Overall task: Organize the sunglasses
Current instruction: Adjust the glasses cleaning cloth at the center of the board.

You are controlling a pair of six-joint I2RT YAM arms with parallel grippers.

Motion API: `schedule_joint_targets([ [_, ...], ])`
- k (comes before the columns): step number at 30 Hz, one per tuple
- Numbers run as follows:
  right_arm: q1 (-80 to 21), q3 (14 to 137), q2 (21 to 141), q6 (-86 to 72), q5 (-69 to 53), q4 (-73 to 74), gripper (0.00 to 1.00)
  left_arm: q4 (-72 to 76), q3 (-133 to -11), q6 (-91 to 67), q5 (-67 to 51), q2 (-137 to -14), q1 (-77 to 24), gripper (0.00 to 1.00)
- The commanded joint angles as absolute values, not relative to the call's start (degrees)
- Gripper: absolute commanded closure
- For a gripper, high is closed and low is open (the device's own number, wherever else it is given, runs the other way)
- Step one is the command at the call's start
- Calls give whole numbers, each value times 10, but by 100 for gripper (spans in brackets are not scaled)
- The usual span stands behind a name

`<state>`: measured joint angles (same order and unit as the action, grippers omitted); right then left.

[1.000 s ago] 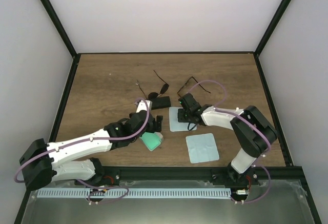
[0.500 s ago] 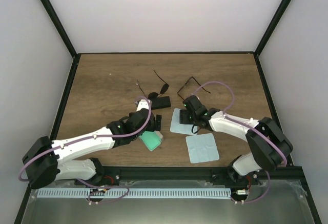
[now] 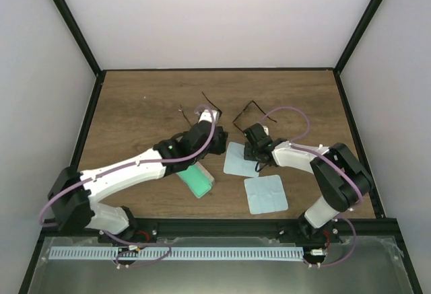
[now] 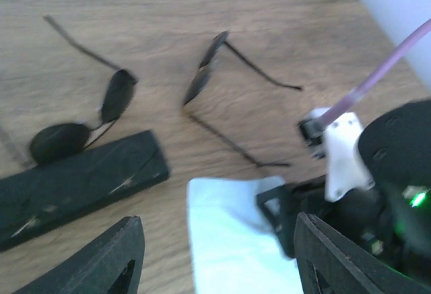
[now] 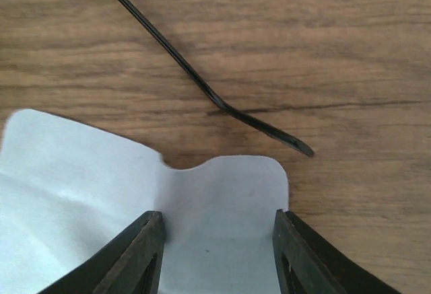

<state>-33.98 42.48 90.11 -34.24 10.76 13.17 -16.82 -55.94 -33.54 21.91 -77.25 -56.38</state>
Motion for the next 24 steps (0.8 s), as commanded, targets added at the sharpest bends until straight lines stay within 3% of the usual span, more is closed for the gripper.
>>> schedule_joint_targets([
  [1,-340,439,914,-347,138,108,56,-144,-625,-293,144,-863,-547,38],
  [10,-336,441,938,-351,167,101,51,-113,-698,-281,82,-1086,-541,39],
  [18,-330,436,925,-354,182,90,51,-89,-642,-276,65,-1094,-499,42],
  [24,-316,429,918,-354,170,76,52,-76,-632,-283,79,-1094,-471,36],
])
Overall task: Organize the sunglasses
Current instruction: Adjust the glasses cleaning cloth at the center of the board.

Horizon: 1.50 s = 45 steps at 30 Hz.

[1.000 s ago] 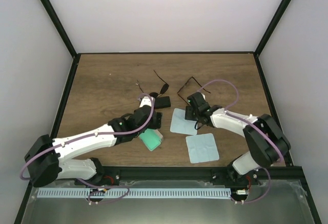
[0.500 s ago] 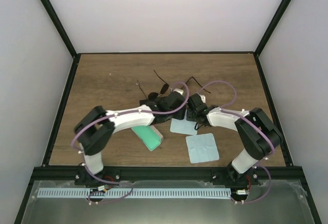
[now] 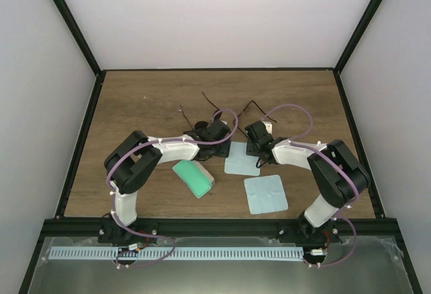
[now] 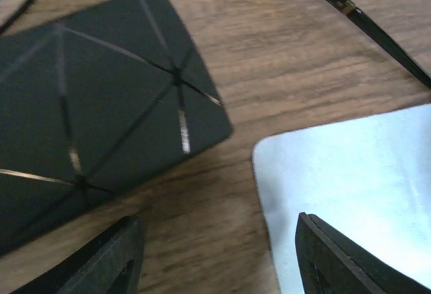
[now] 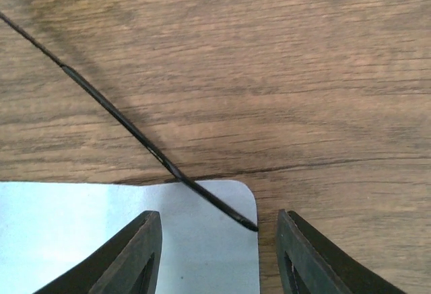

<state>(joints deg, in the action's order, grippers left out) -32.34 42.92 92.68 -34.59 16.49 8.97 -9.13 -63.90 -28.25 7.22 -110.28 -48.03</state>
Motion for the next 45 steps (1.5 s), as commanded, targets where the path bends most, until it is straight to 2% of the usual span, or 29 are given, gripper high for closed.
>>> schedule_joint_targets([
  [1,-316,430,921,-354,170,76,52,-73,-632,-283,81,-1096,-468,35],
  [8,-316,435,920,-355,165,76,53,-47,-656,-282,71,-1125,-455,32],
  [17,-316,475,941,-359,172,120,53,-47,-688,-279,94,-1175,-453,37],
  [28,-301,467,956,-353,167,112,53,-53,-702,-281,88,-1192,-453,55],
  [35,-294,470,987,-349,147,101,56,-58,-709,-281,84,-1199,-453,77],
  [36,-294,470,986,-349,147,101,57,-59,-709,-279,81,-1199,-453,81],
  [43,-295,464,978,-346,143,100,65,-60,-713,-273,72,-1201,-453,90],
  [45,-295,462,976,-346,142,99,69,-60,-713,-273,67,-1202,-454,95],
])
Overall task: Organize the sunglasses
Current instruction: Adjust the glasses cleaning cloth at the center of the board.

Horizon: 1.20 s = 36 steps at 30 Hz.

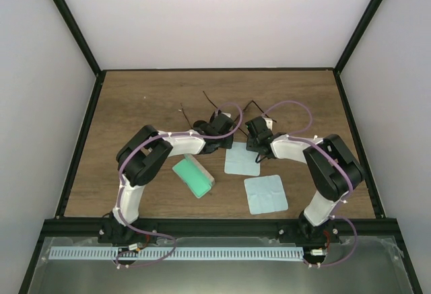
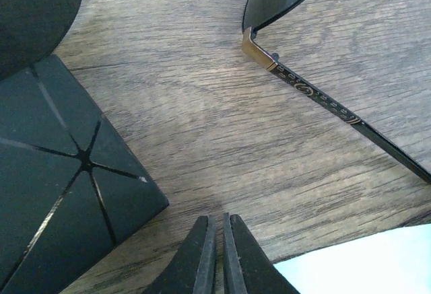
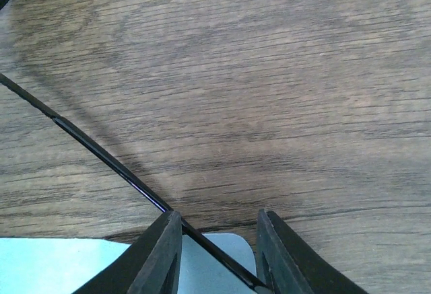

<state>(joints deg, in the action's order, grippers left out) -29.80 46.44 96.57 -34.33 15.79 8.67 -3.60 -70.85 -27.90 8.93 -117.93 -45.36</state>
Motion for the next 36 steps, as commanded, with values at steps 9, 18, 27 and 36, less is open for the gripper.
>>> schedule_joint_targets([
  [9,-301,447,961,-343,134,94,81,-60,-711,-279,51,-1197,-454,96],
  [18,-301,437,938,-343,132,93,91,-61,-711,-285,43,-1199,-455,82],
  [27,-301,432,925,-344,136,95,92,-80,-717,-286,58,-1201,-454,73],
  [36,-301,444,921,-347,165,101,63,-84,-717,-286,58,-1199,-454,71],
])
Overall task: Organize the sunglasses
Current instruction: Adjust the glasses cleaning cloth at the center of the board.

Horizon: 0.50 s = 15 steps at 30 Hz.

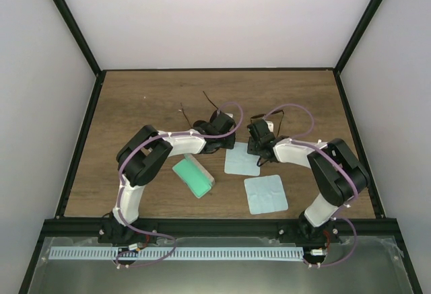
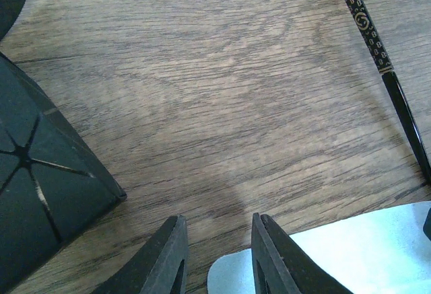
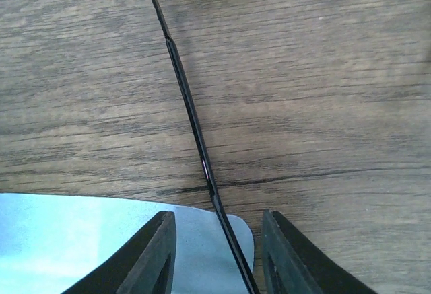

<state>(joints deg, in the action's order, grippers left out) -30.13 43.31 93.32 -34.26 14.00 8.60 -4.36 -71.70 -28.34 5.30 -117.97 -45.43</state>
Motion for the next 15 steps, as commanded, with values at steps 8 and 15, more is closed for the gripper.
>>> schedule_joint_targets([
  [8,-302,424,900,-349,159,113,64,-96,-719,-282,63,-1195,-454,72],
  [15,-303,427,925,-341,143,101,65,-97,-729,-281,39,-1213,-456,76],
])
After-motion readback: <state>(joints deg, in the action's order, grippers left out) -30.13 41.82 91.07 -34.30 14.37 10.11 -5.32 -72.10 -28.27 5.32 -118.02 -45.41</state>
